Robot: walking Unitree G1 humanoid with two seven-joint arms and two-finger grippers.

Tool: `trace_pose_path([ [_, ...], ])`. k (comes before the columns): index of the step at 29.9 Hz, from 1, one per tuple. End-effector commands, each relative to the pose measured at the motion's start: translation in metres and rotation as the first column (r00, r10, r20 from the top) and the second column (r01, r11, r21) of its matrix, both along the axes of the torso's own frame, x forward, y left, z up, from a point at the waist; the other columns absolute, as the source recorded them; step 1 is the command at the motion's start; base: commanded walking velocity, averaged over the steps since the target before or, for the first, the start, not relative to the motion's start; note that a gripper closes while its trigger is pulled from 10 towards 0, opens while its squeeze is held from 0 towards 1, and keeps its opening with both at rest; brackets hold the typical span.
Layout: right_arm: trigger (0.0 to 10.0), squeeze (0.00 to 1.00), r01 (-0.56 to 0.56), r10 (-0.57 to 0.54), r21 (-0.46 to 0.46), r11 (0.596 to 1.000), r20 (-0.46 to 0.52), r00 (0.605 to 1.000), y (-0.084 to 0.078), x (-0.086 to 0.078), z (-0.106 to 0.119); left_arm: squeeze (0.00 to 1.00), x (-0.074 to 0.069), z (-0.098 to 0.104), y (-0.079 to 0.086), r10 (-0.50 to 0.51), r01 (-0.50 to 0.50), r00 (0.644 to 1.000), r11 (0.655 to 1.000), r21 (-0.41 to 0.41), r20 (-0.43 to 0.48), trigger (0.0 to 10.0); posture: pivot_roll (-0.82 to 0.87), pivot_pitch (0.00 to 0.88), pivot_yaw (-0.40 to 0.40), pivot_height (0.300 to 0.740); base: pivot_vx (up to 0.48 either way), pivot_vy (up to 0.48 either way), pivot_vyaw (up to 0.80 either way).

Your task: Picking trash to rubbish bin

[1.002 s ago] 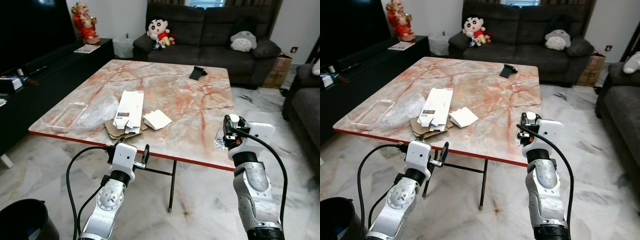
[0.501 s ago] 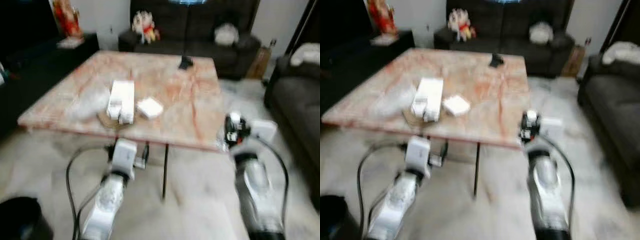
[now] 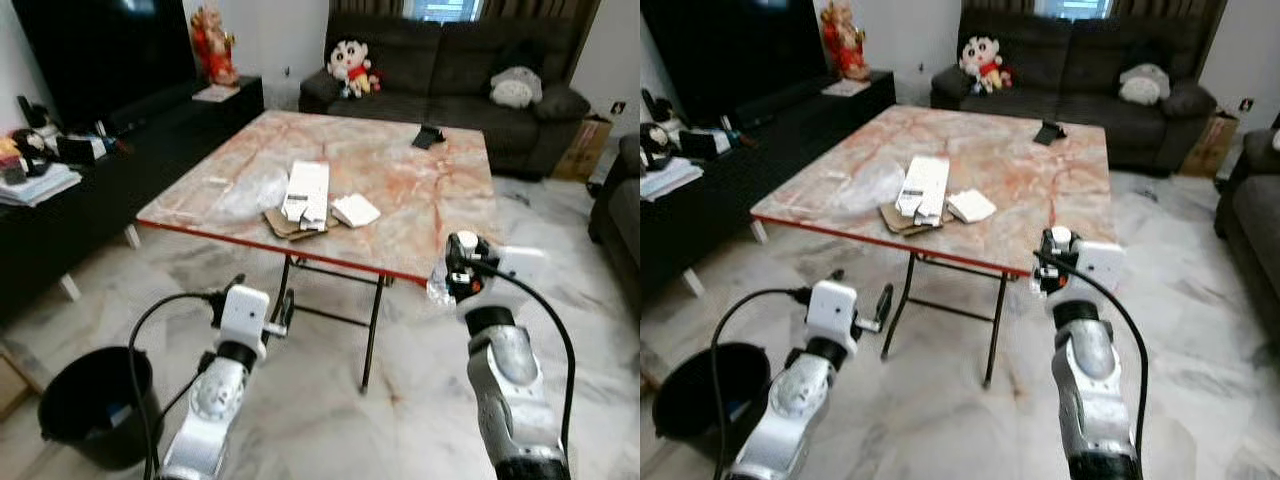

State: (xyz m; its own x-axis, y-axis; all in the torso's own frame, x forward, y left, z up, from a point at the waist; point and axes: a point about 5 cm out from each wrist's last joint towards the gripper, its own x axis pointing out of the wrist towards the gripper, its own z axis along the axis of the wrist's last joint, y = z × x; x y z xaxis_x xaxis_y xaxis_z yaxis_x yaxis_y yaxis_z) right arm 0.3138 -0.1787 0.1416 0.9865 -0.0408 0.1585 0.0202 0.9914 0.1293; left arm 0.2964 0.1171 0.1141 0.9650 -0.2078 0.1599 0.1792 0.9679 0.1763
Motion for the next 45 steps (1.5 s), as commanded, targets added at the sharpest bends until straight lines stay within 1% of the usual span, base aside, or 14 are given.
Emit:
trace_pose_path([
  [1,10.0,0.00,0.027,-0.027,0.002,1.000,-0.020,0.999,-0.008,-0.003,-0.007,0.00,0.002,-0.001,0.003,0.006,-0.006,1.000,1.000,0.002,-0.006,10.0,0.14,0.042,-0.024,0.740,0.000,0.000,0.00],
  [6,10.0,0.00,0.038,-0.038,0.001,0.999,-0.063,0.997,-0.012,-0.005,-0.019,0.00,0.003,-0.004,0.007,0.013,-0.013,1.000,1.000,0.009,-0.016,10.0,0.14,0.043,-0.027,0.740,0.000,0.000,0.00],
  [10,10.0,0.00,0.053,-0.052,0.000,0.999,-0.193,0.980,-0.019,-0.015,-0.056,0.00,0.004,-0.022,0.018,0.045,-0.041,0.994,0.998,0.049,-0.098,10.0,0.14,0.043,-0.027,0.740,0.000,0.000,0.00],
  [13,10.0,0.00,0.059,-0.058,-0.002,0.998,-0.208,0.976,-0.020,-0.016,-0.061,0.00,0.004,-0.024,0.020,0.049,-0.043,0.993,0.998,0.055,-0.105,10.0,0.14,0.043,-0.027,0.740,0.000,0.000,0.00],
  [20,10.0,0.00,0.059,-0.039,0.037,0.998,-0.409,0.912,-0.027,-0.041,-0.117,0.00,-0.002,-0.064,0.043,0.111,-0.099,0.950,0.994,0.054,-0.293,10.0,0.13,0.050,-0.027,0.740,0.000,0.000,0.00],
  [22,10.0,0.00,0.061,-0.028,0.043,0.997,-0.549,0.836,-0.027,-0.060,-0.152,0.00,-0.010,-0.092,0.059,0.162,-0.134,0.892,0.986,0.095,-0.422,10.0,0.13,0.050,-0.027,0.740,0.000,0.000,0.00],
  [25,10.0,0.00,0.083,-0.030,0.054,0.995,-0.629,0.776,-0.028,-0.073,-0.171,0.00,-0.019,-0.110,0.067,0.188,-0.153,0.845,0.982,0.112,-0.501,10.0,0.13,0.046,-0.027,0.740,0.000,0.000,0.00],
  [31,10.0,0.00,0.095,-0.016,0.056,0.994,-0.778,0.628,-0.025,-0.113,-0.207,0.00,-0.054,-0.151,0.084,0.252,-0.189,0.690,0.968,0.168,-0.678,10.0,0.13,0.042,-0.024,0.740,0.000,0.000,0.00],
  [33,10.0,0.00,0.093,-0.013,0.057,0.994,-0.784,0.621,-0.025,-0.115,-0.208,0.00,-0.056,-0.153,0.085,0.255,-0.190,0.681,0.967,0.171,-0.686,10.0,0.13,0.042,-0.024,0.740,0.000,0.000,0.00],
  [35,10.0,0.00,0.101,-0.016,0.053,0.994,-0.814,0.581,-0.025,-0.128,-0.216,0.00,-0.070,-0.163,0.089,0.273,-0.183,0.636,0.962,0.202,-0.722,10.0,0.13,0.042,-0.024,0.740,0.000,0.000,0.00],
  [38,10.0,0.00,0.100,-0.018,0.046,0.994,-0.829,0.560,-0.025,-0.133,-0.219,0.00,-0.074,-0.167,0.090,0.281,-0.183,0.619,0.960,0.213,-0.733,10.0,0.13,0.042,-0.024,0.740,0.000,0.000,0.00],
  [40,10.0,0.00,0.115,-0.025,0.039,0.993,-0.860,0.510,-0.026,-0.148,-0.227,0.00,-0.091,-0.177,0.100,0.332,-0.230,0.550,0.942,0.243,-0.766,10.0,0.13,0.027,-0.019,0.740,0.281,0.000,0.00],
  [41,10.0,0.00,0.112,-0.025,0.037,0.993,-0.865,0.501,-0.026,-0.151,-0.229,0.00,-0.095,-0.179,0.101,0.340,-0.234,0.536,0.939,0.250,-0.773,10.0,0.13,0.027,-0.019,0.740,0.292,0.000,0.00],
  [45,10.0,0.00,0.114,-0.017,0.047,0.992,-0.863,0.505,-0.025,-0.152,-0.229,0.00,-0.102,-0.183,0.103,0.349,-0.235,0.512,0.936,0.263,-0.785,10.0,0.13,0.023,-0.015,0.740,0.313,0.000,0.25],
])
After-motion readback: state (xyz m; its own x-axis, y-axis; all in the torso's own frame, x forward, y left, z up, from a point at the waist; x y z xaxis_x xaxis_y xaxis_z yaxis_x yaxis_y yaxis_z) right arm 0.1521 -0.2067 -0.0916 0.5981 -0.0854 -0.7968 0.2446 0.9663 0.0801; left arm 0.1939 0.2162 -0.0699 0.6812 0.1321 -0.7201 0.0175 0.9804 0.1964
